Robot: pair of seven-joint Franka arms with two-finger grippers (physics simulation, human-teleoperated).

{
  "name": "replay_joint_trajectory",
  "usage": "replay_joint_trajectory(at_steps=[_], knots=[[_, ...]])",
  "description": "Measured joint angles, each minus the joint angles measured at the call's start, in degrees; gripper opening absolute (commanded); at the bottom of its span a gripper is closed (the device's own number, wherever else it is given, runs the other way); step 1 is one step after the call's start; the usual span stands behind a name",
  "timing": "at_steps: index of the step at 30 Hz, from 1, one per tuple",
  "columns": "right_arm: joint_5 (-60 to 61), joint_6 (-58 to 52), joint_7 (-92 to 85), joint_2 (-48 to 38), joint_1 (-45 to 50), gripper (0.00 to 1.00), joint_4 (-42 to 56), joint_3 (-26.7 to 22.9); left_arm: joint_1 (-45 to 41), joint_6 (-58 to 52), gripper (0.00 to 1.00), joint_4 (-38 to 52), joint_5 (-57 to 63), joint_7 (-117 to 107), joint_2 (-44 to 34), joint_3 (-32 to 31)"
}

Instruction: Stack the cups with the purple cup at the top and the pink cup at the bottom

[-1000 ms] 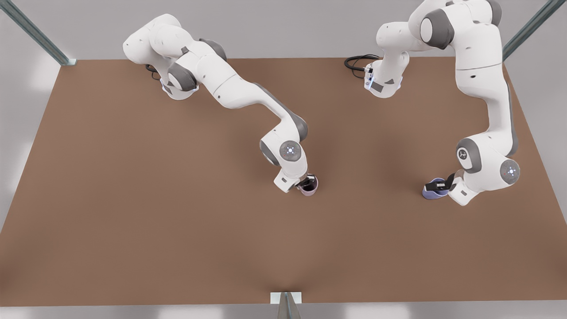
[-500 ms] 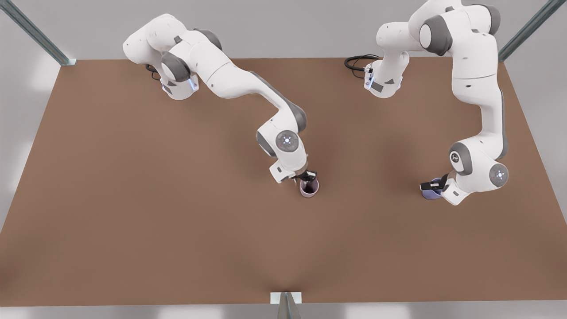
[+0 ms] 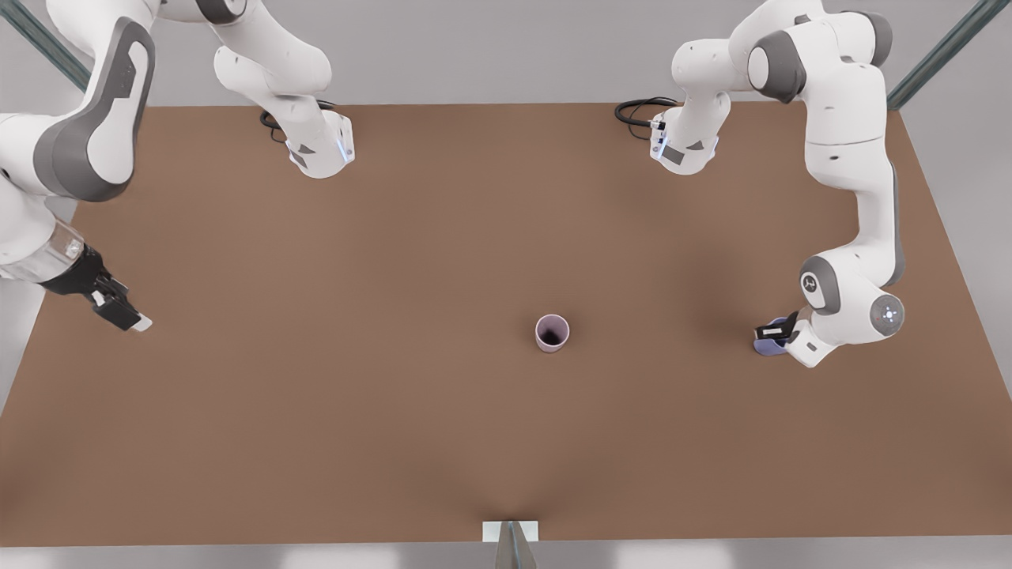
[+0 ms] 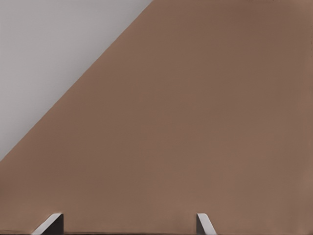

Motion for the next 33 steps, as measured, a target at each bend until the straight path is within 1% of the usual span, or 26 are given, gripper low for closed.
replay_joint_trajectory(at_steps=[2,5,12,17,20,22,25,26,28,33], knots=[[-1.1,-2.9,-4.0,0.4,1.9,1.00,1.4,0.0,0.0,-0.1,0.45,0.0,0.1,0.0,-0.2,0.1],[-2.1,-5.9,-9.3,1.1,2.9,1.00,2.7,-0.4,0.0,-0.1,0.34,0.3,0.3,0.0,-0.2,0.1],[-2.2,-8.5,-18.5,4.5,2.9,1.00,5.1,-0.5,-0.1,-0.2,0.22,0.6,0.6,0.0,-0.3,0.2],[-2.2,-9.1,-23.3,5.1,2.9,1.00,6.0,-0.5,-1.2,-1.2,0.21,2.0,1.3,-0.5,-1.8,0.2],[-2.2,-9.3,-25.5,5.2,2.9,1.00,6.1,-0.5,-6.4,-4.7,0.21,4.8,4.5,-2.1,-4.5,0.1],[-2.2,-9.4,-26.9,5.2,2.9,1.00,6.1,-0.5,-9.8,-8.6,0.21,9.1,5.7,-3.5,-5.1,0.0],[-2.3,-9.5,-28.6,5.2,2.9,1.00,6.1,-0.5,-17.4,-15.3,0.21,15.8,6.3,-6.5,-5.4,-0.4],[-2.3,-9.5,-29.1,5.2,2.9,1.00,6.1,-0.5,-19.7,-17.2,0.21,17.2,6.3,-7.8,-5.5,-0.9],[-2.3,-9.5,-30.0,5.4,3.0,1.00,6.1,-0.5,-22.4,-20.1,0.21,19.2,5.3,-10.9,-5.3,-4.5],[-2.4,-9.6,-32.0,5.4,3.0,1.00,6.1,-0.5,-23.5,-24.0,0.21,26.6,1.7,-20.7,-1.4,-15.5]])
